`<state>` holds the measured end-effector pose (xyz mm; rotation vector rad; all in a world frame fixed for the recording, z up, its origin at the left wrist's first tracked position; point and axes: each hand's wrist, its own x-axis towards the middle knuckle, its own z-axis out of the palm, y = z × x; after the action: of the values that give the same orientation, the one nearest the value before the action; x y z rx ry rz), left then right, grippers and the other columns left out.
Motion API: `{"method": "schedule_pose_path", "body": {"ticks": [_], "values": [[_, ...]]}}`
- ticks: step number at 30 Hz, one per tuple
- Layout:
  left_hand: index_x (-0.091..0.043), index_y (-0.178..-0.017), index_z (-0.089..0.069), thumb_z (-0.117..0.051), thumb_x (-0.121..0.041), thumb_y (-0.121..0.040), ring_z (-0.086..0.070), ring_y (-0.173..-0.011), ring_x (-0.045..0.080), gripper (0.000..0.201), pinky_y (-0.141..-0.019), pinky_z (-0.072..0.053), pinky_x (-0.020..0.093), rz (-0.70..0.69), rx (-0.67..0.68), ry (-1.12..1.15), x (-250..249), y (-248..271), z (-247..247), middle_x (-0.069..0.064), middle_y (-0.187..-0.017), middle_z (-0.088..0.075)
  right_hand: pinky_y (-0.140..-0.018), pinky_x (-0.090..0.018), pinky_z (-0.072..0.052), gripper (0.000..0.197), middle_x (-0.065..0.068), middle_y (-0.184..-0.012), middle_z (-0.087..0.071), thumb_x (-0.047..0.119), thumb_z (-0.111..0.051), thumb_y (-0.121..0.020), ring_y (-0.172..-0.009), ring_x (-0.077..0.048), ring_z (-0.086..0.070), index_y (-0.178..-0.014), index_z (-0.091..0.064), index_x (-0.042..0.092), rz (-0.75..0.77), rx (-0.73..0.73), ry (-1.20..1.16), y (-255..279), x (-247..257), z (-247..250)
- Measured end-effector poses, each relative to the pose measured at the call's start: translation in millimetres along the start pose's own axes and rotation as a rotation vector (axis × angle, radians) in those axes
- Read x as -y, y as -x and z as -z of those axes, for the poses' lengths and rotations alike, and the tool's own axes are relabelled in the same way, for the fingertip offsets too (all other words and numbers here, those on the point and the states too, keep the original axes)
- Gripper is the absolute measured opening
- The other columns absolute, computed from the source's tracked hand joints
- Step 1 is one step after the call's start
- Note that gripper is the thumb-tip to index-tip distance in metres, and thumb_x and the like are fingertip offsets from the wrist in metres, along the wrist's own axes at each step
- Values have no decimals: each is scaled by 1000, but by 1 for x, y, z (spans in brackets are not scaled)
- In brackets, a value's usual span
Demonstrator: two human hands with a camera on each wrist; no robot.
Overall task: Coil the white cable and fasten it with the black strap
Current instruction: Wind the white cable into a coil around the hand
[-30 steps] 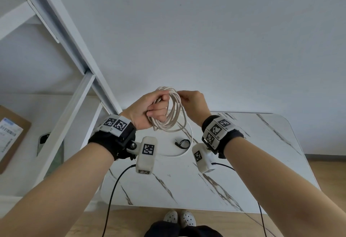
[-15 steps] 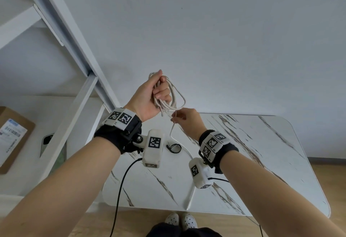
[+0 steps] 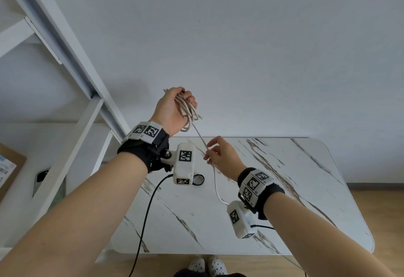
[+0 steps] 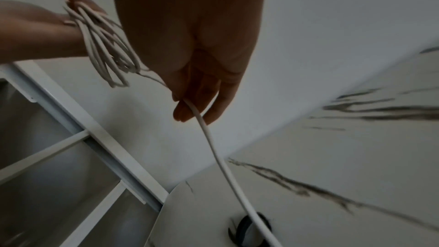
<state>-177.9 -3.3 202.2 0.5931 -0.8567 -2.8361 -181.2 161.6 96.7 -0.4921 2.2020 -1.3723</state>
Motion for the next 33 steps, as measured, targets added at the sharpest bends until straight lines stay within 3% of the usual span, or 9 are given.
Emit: {"method": "schedule_pose_path", "body": {"ticks": [2, 6, 8, 14, 18, 20, 23, 27, 33], "values": [[-13, -68, -40, -40, -11, -95, -47, -46, 14, 27, -58, -40, 23, -16, -26, -64, 1, -2, 0, 0, -51, -46, -63, -31, -51, 9, -2, -78, -66, 9, -48, -92, -63, -16, -55, -97, -54, 14, 22, -4, 69, 2, 4, 7], [-11, -69, -39, -39, -9, -95, -47, -49, 17, 27, -53, -42, 25, -55, -58, -330, 12, -6, 1, 2, -51, -46, -50, -9, -40, 17, 1, -80, -64, 8, -50, -90, -59, -6, -50, -100, -63, 14, 132, -3, 198, 6, 18, 19], [-10, -70, -40, -39, -9, -96, -51, -50, 19, 25, -54, -43, 28, -96, -41, -571, 19, -7, 3, 2, -50, -50, -49, -7, -38, 16, 0, -78, -65, 10, -54, -89, -51, -1, -49, -99, -66, 13, 190, 14, 226, 7, 28, 26], [-3, -95, -45, -36, -13, -97, -66, -57, 16, 14, -59, -54, 24, -108, 17, -873, 36, -3, 4, 6, -63, -59, -55, -3, -38, 21, -2, -78, -71, 6, -55, -86, -51, 10, -52, -99, -72, 8, 278, 97, 301, 10, 53, 38], [-2, -76, -50, -36, -11, -96, -60, -46, 11, 27, -48, -49, 24, -103, 22, -995, 39, 3, -2, 7, -64, -60, -59, -3, -38, 23, -2, -84, -73, 5, -54, -87, -55, 12, -52, -97, -74, 10, 318, 130, 332, 12, 64, 43], [-2, -81, -50, -38, -12, -96, -56, -40, 10, 22, -42, -44, 21, -93, 14, -1053, 40, 4, -2, 5, -63, -61, -60, -4, -38, 18, -3, -86, -75, 4, -55, -86, -55, 13, -53, -93, -72, 8, 331, 120, 343, 13, 68, 47], [-1, -81, -50, -39, -13, -96, -54, -36, 12, 23, -38, -41, 21, -33, 9, -1092, 39, 4, -1, 5, -52, -59, -56, -8, -38, 2, -5, -77, -74, 8, -66, -83, -53, 9, -54, -81, -64, 9, 335, 94, 304, 11, 73, 55], [2, -86, -52, -36, -14, -99, -63, -45, 21, 26, -41, -47, 24, 132, 99, -1109, 37, 7, 3, 9, -56, -66, -53, -9, -40, 21, 2, -67, -68, 21, -78, -74, -51, 3, -54, -80, -60, 13, 304, 73, 297, 5, 77, 67], [-9, -76, -44, -39, -24, -98, -39, -32, 16, 27, -39, -33, 21, 387, 158, -991, 22, 11, 12, 7, -45, -47, -54, -7, -40, 15, 8, -71, -65, 20, -77, -75, -54, 3, -51, -86, -73, 10, 316, 61, 295, -2, 89, 91]]}}
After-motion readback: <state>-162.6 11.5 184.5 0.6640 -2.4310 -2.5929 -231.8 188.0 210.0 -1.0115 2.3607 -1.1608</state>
